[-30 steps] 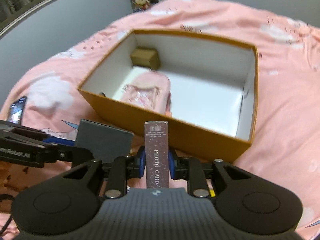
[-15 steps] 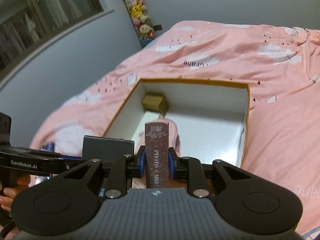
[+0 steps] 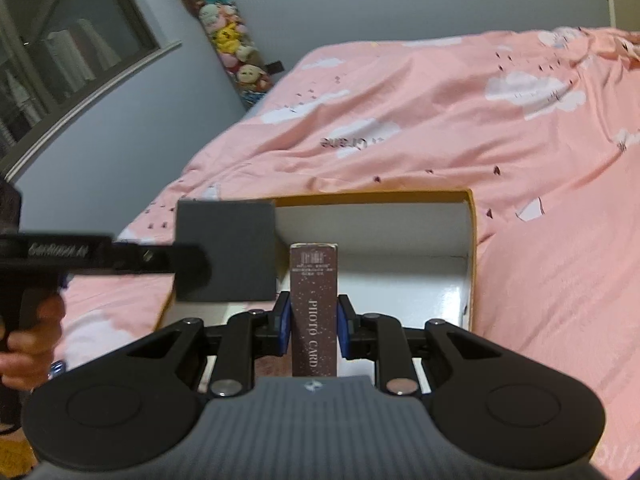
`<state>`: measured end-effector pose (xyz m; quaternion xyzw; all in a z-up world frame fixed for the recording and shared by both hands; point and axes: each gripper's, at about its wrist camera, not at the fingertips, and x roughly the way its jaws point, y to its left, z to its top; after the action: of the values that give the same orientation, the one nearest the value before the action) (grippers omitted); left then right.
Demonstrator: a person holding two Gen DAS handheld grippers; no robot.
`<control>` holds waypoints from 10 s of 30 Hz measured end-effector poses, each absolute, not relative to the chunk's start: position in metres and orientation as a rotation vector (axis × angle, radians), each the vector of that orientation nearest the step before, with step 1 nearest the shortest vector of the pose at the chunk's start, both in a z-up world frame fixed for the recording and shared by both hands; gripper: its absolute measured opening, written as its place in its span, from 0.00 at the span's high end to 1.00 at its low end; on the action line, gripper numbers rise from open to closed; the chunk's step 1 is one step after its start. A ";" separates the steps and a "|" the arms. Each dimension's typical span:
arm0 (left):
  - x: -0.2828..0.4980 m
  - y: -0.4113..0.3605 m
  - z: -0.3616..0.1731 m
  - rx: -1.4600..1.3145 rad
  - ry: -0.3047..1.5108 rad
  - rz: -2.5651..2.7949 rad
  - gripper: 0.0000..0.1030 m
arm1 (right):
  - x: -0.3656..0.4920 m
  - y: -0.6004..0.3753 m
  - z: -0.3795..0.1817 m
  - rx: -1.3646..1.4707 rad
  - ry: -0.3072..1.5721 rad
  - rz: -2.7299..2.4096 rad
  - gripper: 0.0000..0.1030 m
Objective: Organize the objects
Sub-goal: 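Lower the black box into the orange box with the left gripper while the right carries the card, then open the left gripper to release the black box beside the gold box, then lower the photo card into the orange box and open the right gripper, then withdraw both grippers from the orange box toward the plush toys, then move the left gripper to the brown dog plush while the right approaches the white plush, then grasp the brown dog plush with the left gripper while the right grasps the white plush, then lift both plush toys toward the orange box with both grippers, then carry both plush toys over the orange box with both grippers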
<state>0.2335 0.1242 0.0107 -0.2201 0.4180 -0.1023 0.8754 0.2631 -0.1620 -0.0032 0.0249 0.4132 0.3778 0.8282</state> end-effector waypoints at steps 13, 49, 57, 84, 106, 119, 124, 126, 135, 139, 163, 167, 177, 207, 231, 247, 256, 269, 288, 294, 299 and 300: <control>0.310 0.128 -0.070 -0.392 1.103 -0.159 0.61 | 0.313 -0.140 -0.047 0.055 0.981 0.765 0.77; 0.221 0.098 -0.043 -0.153 0.941 0.189 0.50 | 0.364 -0.078 -0.089 0.094 1.140 0.742 0.77; 0.219 0.096 -0.053 -0.176 0.927 0.197 0.50 | 0.372 -0.080 -0.094 0.115 1.172 0.725 0.77; 0.210 0.106 -0.057 -0.275 0.911 0.071 0.49 | 0.327 -0.061 -0.103 -0.575 1.113 0.902 0.28; 0.207 0.098 -0.051 -0.235 0.922 0.032 0.49 | 0.326 -0.045 -0.113 -0.633 1.004 0.930 0.57; 0.118 0.068 0.001 0.206 0.727 -0.063 0.45 | 0.268 -0.101 -0.042 -0.391 0.869 0.894 0.46; 0.065 0.085 0.003 0.278 0.617 -0.020 0.44 | 0.214 -0.153 -0.019 -0.286 0.788 0.860 0.43; 0.047 0.095 -0.001 0.311 0.598 0.032 0.44 | 0.199 -0.176 -0.017 -0.242 0.788 0.838 0.43; 0.019 0.128 -0.029 0.320 0.739 0.110 0.44 | 0.149 -0.236 -0.054 -0.109 0.976 0.714 0.43; 0.016 0.129 -0.018 0.336 0.673 0.122 0.44 | 0.138 -0.245 -0.057 -0.109 0.998 0.683 0.43; 0.096 0.010 -0.054 -0.359 1.204 -0.210 0.34 | 0.135 -0.273 -0.101 -0.041 1.243 0.642 0.41; 0.102 -0.002 -0.064 -0.358 1.269 -0.165 0.28 | 0.136 -0.273 -0.109 -0.044 1.273 0.656 0.40; 0.117 -0.017 -0.095 -0.428 1.375 -0.125 0.23 | 0.135 -0.265 -0.114 -0.104 1.270 0.661 0.39; 0.082 0.012 -0.070 -0.328 1.235 -0.243 0.58 | 0.131 -0.259 -0.086 -0.132 1.194 0.718 0.90; 0.095 0.031 -0.099 -0.644 1.350 -0.114 0.32 | 0.144 -0.244 -0.104 -0.200 1.268 0.695 0.43; 0.110 0.018 -0.131 -0.641 1.416 -0.025 0.19 | 0.147 -0.243 -0.130 -0.143 1.335 0.741 0.37; 0.099 0.028 -0.120 -0.629 1.363 -0.136 0.32 | 0.126 -0.244 -0.086 -0.231 1.226 0.774 0.42; 0.079 0.041 -0.067 -0.504 1.158 -0.239 0.42 | 0.142 -0.260 -0.046 -0.132 1.161 0.755 0.44; 0.087 0.057 0.018 -0.501 0.784 -0.278 0.42 | 0.179 -0.246 0.042 0.109 0.887 0.813 0.44; 0.118 0.072 0.037 -0.469 0.732 -0.266 0.42 | 0.198 -0.223 0.053 0.137 0.825 0.787 0.44; 0.150 0.078 0.034 -0.445 0.740 -0.250 0.42 | 0.223 -0.210 0.048 0.115 0.777 0.705 0.44; 0.158 0.077 0.029 -0.434 0.758 -0.261 0.42 | 0.229 -0.207 0.043 0.115 0.781 0.687 0.44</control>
<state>0.1582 0.0773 0.0294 -0.2098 0.3658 -0.1259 0.8980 0.2289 -0.2070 0.0435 0.0550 0.3731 0.3281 0.8661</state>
